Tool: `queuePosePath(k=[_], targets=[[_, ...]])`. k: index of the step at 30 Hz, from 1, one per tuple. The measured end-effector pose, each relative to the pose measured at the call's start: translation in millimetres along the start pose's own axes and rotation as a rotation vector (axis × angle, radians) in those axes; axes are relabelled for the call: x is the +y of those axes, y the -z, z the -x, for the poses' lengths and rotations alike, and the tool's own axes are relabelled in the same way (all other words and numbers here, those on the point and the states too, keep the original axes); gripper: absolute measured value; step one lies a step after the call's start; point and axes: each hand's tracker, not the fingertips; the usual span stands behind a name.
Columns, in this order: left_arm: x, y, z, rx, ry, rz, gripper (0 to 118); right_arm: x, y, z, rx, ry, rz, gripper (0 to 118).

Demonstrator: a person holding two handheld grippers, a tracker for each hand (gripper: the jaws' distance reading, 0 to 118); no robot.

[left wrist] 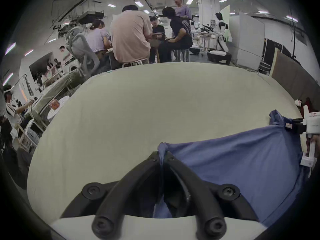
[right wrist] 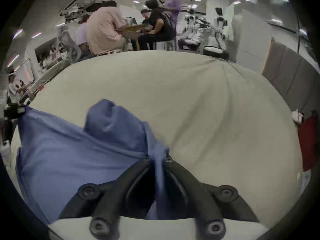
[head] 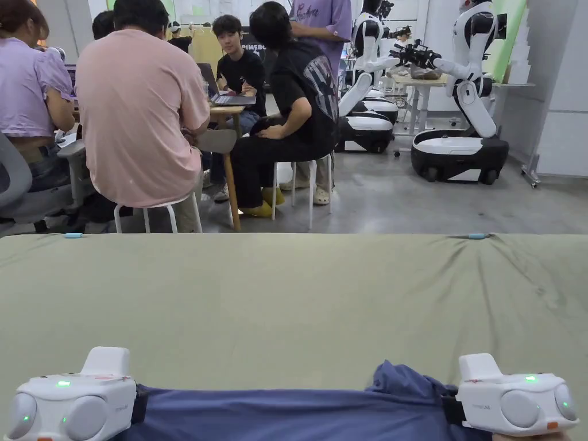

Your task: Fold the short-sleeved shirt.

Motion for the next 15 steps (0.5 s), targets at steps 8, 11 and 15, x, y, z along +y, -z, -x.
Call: queuePosePath(k=[8,11,15], targets=[[-14.1,-78.1,0.1,-0.006,-0.015,-0.072,1,-4.7,-135.4,40.4,-0.121,-0.128,-0.159,5],[-32.4,-120.4,5.2,-0.018,-0.040,-0.108,1,-28.6,-187.9,57.8,-0.143,-0.133,-0.176,5],[-77.9,-169.3,13.6,-0.056,-0.082,-0.099,1,-85.6,-233.3,70.7,-0.172,-0.124,-0.164,5]])
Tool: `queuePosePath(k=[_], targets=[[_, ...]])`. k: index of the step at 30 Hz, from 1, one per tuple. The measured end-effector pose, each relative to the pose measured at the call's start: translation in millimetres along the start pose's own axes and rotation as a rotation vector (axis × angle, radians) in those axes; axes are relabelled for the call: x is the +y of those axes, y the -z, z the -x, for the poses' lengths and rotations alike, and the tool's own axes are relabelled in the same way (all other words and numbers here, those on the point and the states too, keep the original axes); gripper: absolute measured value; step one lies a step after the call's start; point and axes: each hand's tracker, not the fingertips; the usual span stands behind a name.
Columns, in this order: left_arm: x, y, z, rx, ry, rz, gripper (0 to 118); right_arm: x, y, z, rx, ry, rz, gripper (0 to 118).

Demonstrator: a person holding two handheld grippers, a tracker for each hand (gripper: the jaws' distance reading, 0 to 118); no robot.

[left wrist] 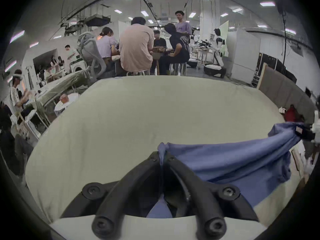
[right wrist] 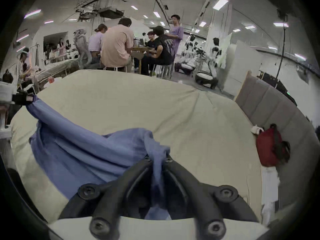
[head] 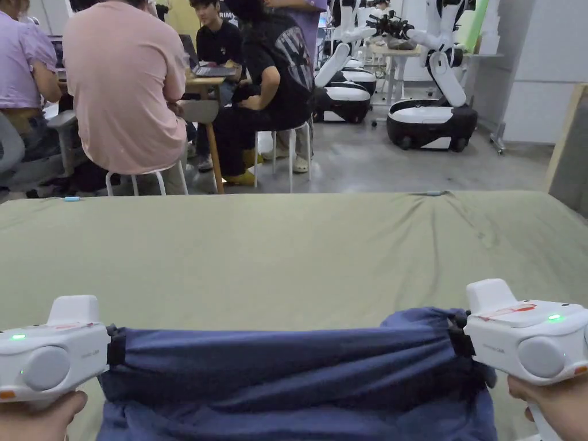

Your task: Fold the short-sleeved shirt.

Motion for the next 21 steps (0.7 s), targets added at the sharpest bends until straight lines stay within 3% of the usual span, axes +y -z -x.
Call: queuePosePath(k=[9,10,11,12,13,14,15,16,21], targets=[[-105.1,-18.3,2.5,0.012,-0.025,0.152,1,-114.4,-15.0,44.2,0.040,0.041,0.137,5],[-108.4,-20.9,2.7,0.008,-0.044,0.153,2,-115.5,-17.6,47.5,0.047,0.049,0.126,9],[-107.0,-26.1,1.9,-0.001,-0.057,0.140,6,-114.4,-21.8,42.0,0.064,0.056,0.078,19],[-104.4,-34.4,-0.9,-0.008,-0.059,0.112,18,-106.8,-30.2,46.3,0.057,0.054,0.062,43],[-99.5,-42.4,-3.5,-0.022,-0.056,0.062,47,-99.1,-37.1,52.0,0.053,0.055,0.056,85],[-94.3,-54.1,-9.5,-0.035,-0.061,-0.007,76,-88.4,-47.5,61.6,0.055,0.055,0.034,107],[-89.7,-64.1,-17.9,-0.038,-0.049,-0.056,102,-77.8,-63.3,65.4,0.062,0.064,-0.046,115],[-84.8,-73.1,-29.5,-0.034,-0.017,-0.087,118,-68.0,-76.7,77.7,0.059,0.076,-0.123,114],[-76.4,-111.6,-80.9,-0.101,0.007,-0.261,114,-36.1,-108.3,141.3,0.016,0.151,-0.280,114]])
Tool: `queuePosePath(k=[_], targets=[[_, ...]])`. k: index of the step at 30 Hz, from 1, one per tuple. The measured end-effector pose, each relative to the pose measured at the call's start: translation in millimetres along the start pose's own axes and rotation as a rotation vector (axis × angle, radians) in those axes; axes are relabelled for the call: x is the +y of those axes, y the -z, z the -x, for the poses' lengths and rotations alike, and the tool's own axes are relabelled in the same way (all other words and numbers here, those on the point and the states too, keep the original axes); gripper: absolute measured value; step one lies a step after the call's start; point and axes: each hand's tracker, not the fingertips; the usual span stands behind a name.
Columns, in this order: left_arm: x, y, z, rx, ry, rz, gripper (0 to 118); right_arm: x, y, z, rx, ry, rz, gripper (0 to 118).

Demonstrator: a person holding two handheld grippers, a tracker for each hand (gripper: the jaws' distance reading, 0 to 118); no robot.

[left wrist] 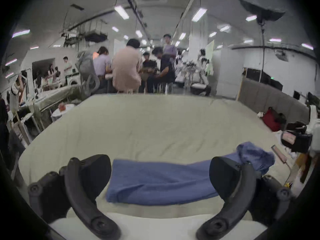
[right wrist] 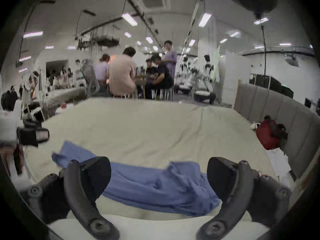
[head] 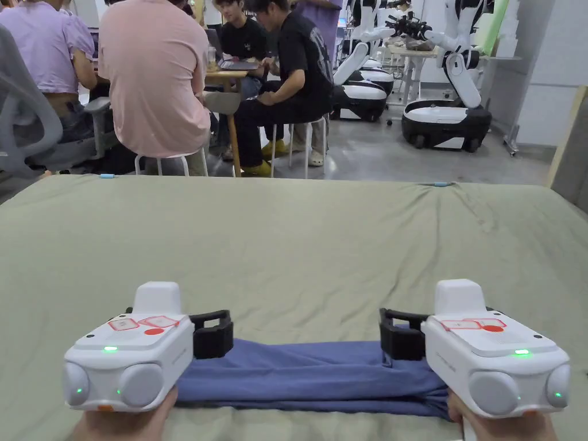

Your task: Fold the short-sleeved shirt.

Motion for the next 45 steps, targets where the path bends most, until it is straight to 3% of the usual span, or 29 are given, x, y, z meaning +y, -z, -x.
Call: queuePosePath(k=[1,3,4,5,6,7,9,11,14,20,21,23,24,25,28,30,33,35,37,39,40,41,43,45], targets=[[-1.1,-6.3,-10.0,-0.013,-0.006,-0.036,107,-1.0,-2.0,12.3,-0.001,0.021,-0.037,113],[-5.9,-14.6,-24.7,-0.003,-0.005,-0.077,74,-4.4,0.9,23.8,-0.040,0.052,-0.084,103],[-11.4,-17.1,-32.8,0.018,0.028,-0.098,41,-7.8,3.4,32.0,-0.067,0.043,-0.086,82],[-13.8,-16.4,-36.7,0.033,0.063,-0.101,17,-9.5,6.0,37.2,-0.066,0.028,-0.080,56],[-17.0,-14.7,-40.7,0.060,0.112,-0.098,1,-11.9,10.7,37.7,-0.061,0.000,-0.077,21],[-20.5,-13.8,-42.9,0.100,0.136,-0.108,0,-13.6,13.8,41.0,-0.056,-0.029,-0.083,0],[-25.1,-13.5,-39.3,0.092,0.113,-0.117,0,-17.4,14.9,46.6,-0.087,-0.031,-0.108,0],[-24.5,-8.3,-30.2,0.069,0.067,-0.084,0,-19.0,16.7,40.7,-0.031,0.023,-0.085,0],[-24.9,-3.3,-13.1,0.086,0.064,-0.054,0,-23.1,20.9,40.5,-0.042,0.003,-0.069,0],[-33.2,35.9,66.8,0.048,-0.154,0.146,0,-30.2,39.2,47.0,-0.021,0.004,-0.031,0],[-36.2,40.8,78.6,0.056,-0.173,0.158,13,-30.9,42.8,48.5,-0.017,0.005,-0.025,0],[-48.2,54.2,115.4,0.016,-0.326,0.164,81,-32.5,48.3,50.9,-0.007,0.000,-0.015,0],[-53.4,58.7,128.2,-0.001,-0.410,0.179,108,-33.2,51.8,52.2,-0.005,-0.005,-0.010,0],[-62.3,65.9,147.1,-0.022,-0.520,0.188,118,-33.9,56.9,53.6,0.002,-0.013,0.002,0],[-81.5,81.2,178.0,-0.065,-0.709,0.195,118,-35.9,67.5,54.5,0.006,-0.020,0.022,0],[-91.7,94.2,185.0,-0.045,-0.715,0.249,118,-36.2,71.8,55.2,0.005,-0.028,0.033,0],[-116.5,116.8,184.6,-0.219,-0.901,0.341,118,-36.3,77.4,54.3,0.008,-0.026,0.041,0],[-122.8,117.7,178.2,-0.337,-0.941,0.231,118,-36.3,78.7,54.6,0.006,-0.024,0.043,0],[-127.9,131.1,184.8,-0.445,-1.074,0.244,116,-36.5,79.1,53.9,0.015,-0.016,0.044,0],[-136.1,140.5,178.5,-0.618,-1.210,0.237,84,-36.4,78.3,54.6,0.015,-0.020,0.045,0],[-141.9,145.6,172.1,-0.636,-1.264,0.258,47,-36.4,78.7,54.0,0.017,-0.021,0.047,0],[-146.3,148.1,168.9,-0.549,-1.258,0.252,13,-36.4,78.7,53.0,0.021,-0.020,0.049,0],[-144.0,145.8,164.6,-0.357,-1.154,0.281,9,-36.4,76.9,52.6,0.019,-0.022,0.048,0],[-134.6,134.6,167.7,-0.327,-1.031,0.212,8,-36.3,74.9,50.1,0.016,-0.024,0.046,0]])
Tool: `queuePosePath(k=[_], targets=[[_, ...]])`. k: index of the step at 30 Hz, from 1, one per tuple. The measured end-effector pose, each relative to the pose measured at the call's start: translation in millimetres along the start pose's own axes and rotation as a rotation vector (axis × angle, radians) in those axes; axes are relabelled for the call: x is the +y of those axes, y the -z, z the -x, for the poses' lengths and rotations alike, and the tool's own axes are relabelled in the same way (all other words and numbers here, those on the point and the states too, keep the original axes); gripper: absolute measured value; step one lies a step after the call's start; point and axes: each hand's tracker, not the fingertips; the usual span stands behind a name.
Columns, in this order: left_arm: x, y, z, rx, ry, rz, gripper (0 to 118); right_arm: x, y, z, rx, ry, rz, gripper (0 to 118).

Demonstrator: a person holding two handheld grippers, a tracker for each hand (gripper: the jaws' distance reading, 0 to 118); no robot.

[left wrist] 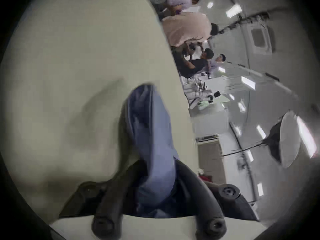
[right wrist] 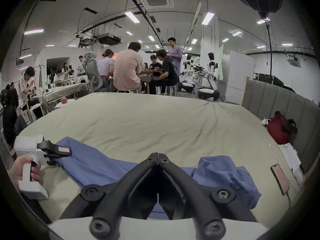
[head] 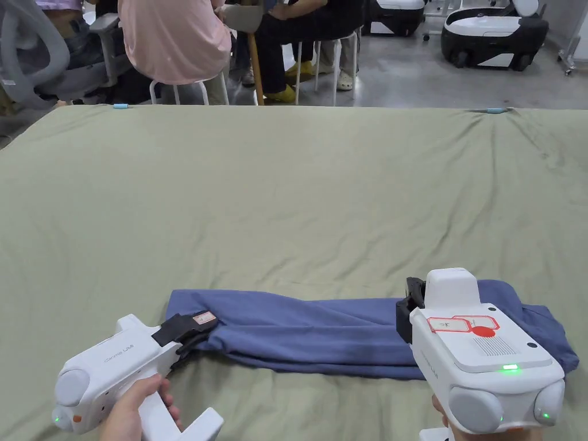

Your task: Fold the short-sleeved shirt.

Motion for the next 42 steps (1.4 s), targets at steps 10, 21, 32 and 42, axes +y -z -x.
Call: queuePosePath(k=[10,21,32,42], targets=[[2.9,-33.1,-84.1,0.328,0.673,-0.045,7,-1.7,-9.1,-2.0,0.003,0.009,0.002,0],[-157.2,60.1,-189.1,0.297,1.422,0.151,6,-5.3,-34.5,-45.0,-0.006,0.091,0.000,0],[-144.9,63.9,-187.6,-0.032,0.882,0.180,89,-12.0,-56.1,-74.7,0.010,0.112,-0.013,0],[-106.8,66.6,-166.8,0.182,0.686,0.116,0,-15.6,-55.5,-84.6,0.035,0.149,-0.022,0]])
